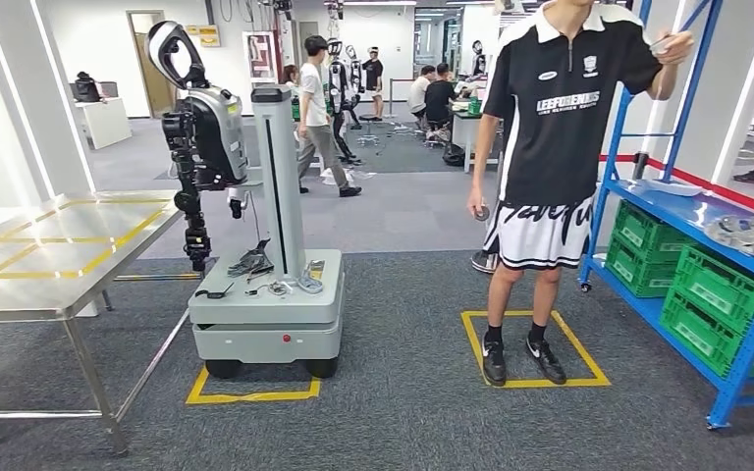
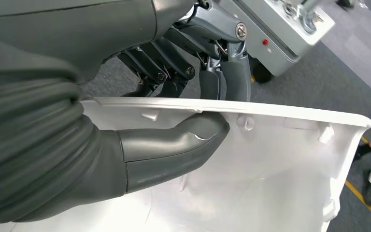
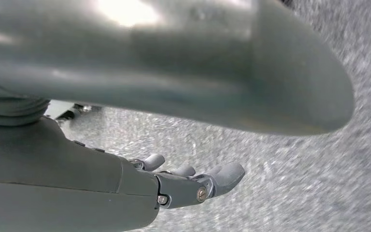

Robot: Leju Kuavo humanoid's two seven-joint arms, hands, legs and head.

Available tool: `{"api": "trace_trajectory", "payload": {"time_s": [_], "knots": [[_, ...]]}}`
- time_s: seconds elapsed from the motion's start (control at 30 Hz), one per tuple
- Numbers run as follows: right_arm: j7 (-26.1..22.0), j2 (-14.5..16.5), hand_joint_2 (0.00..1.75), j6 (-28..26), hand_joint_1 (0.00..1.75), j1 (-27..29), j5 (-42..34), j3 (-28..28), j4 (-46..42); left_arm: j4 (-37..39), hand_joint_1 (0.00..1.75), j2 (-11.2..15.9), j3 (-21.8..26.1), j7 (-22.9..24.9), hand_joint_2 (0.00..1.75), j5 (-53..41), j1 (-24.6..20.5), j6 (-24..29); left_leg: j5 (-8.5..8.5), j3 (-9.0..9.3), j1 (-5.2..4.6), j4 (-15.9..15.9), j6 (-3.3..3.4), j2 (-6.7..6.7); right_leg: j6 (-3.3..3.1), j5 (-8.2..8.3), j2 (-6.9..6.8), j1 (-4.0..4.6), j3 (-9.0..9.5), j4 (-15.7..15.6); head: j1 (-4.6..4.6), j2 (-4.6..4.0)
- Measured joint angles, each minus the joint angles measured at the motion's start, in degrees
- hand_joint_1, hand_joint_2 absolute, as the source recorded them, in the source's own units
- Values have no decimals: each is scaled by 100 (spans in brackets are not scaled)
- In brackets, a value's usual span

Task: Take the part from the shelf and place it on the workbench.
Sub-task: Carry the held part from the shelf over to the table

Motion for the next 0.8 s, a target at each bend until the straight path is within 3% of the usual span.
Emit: {"api": "trace_trajectory", "payload": {"time_s": [0.07, 0.13, 0.17, 0.23, 0.27, 0.33, 0.37, 0.43, 0.47, 0.5, 0.53, 0.6, 0.67, 0.73, 0.8], "knots": [[-30, -3, 0, 0, 0, -7, -16, -5, -3, 66, 175, -1, -25, -62, 175, -2, -117, -42, 340, 364, 28, -687, -53, 248, 85, -63, -132, -20, 2, 80, -1, 0], [-56, -15, 0, 4, 0, -8, -19, -13, -9, 121, 175, -3, -53, -97, 175, 3, -213, -71, 467, 582, 31, -1104, 5, 447, 182, -138, -237, 4, 4, 171, -2, 0], [-68, -22, 0, 6, 0, -12, -19, -20, -12, 145, 175, -3, -62, -108, 175, 7, -240, -82, 448, 583, 22, -1125, 66, 452, 218, -158, -288, 17, 15, 190, -2, 0], [-86, -16, 0, 10, 0, -26, -17, -35, -13, 172, 175, -4, -71, -125, 175, 13, -254, -87, 464, 552, 20, -1108, 180, 301, 271, -176, -368, 4, 46, 189, 1, 0], [-89, -15, 0, 10, 0, -34, -17, -40, -13, 179, 175, -4, -76, -134, 175, 13, -260, -87, 475, 539, 22, -1109, 218, 233, 297, -226, -291, -15, 40, 233, 2, 0], [-86, -14, 0, 11, 0, -36, -19, -49, -13, 185, 175, -4, -92, -152, 175, 13, -286, -87, 499, 518, 28, -1117, 278, 95, 327, -493, 36, -40, -136, 637, 4, 0], [-81, -13, 0, 11, 0, -28, -19, -57, -13, 187, 175, -4, -100, -161, 175, 13, -300, -87, 506, 504, 19, -1117, 300, 25, 324, -679, 209, -37, -320, 1011, 4, 0], [-66, -13, 0, 10, 0, 1, -21, -76, -13, 199, 175, -4, -114, -171, 175, 8, -314, -87, 517, 484, -13, -1116, 335, -133, 293, -909, 326, -15, -690, 1695, 5, 0], [-60, -12, 0, 10, 0, 14, -22, -85, -13, 207, 175, -4, -121, -175, 175, 4, -313, -87, 521, 481, -35, -1115, 347, -222, 263, -877, 342, -1, -783, 1819, 5, 0], [-51, -10, 0, 10, 0, 20, -25, -90, -13, 212, 175, -4, -127, -179, 175, -1, -311, -85, 525, 483, -55, -1115, 354, -310, 219, -738, 363, 15, -770, 1718, 5, 0], [-41, -9, 0, 10, 0, 21, -27, -93, -13, 216, 175, -4, -132, -184, 175, -3, -311, -82, 530, 487, -73, -1115, 357, -402, 162, -523, 413, 37, -664, 1427, 5, 0], [-22, -10, 0, 14, 0, 16, -31, -96, -14, 216, 175, -4, -135, -192, 175, -7, -315, -75, 541, 486, -94, -1112, 346, -553, 46, -164, 667, 82, -360, 680, 3, 0], [-10, -8, 0, 42, 0, 8, -34, -97, -16, 217, 175, -4, -137, -198, 175, -12, -318, -69, 562, 459, -93, -1115, 303, -683, 14, -59, 811, 113, -213, 314, 3, 0], [-9, 1, 0, 66, 0, -5, -35, -99, -19, 216, 175, -2, -140, -202, 175, -16, -312, -60, 595, 421, -85, -1139, 232, -802, 25, -45, 695, 112, -197, 267, 4, 0], [-20, 14, 0, 66, 0, -14, -35, -101, -20, 215, 175, 7, -143, -212, 175, -13, -296, -40, 525, 350, -103, -1048, 179, -644, -10, -2, 548, 82, -169, 199, 1, 0]]}}
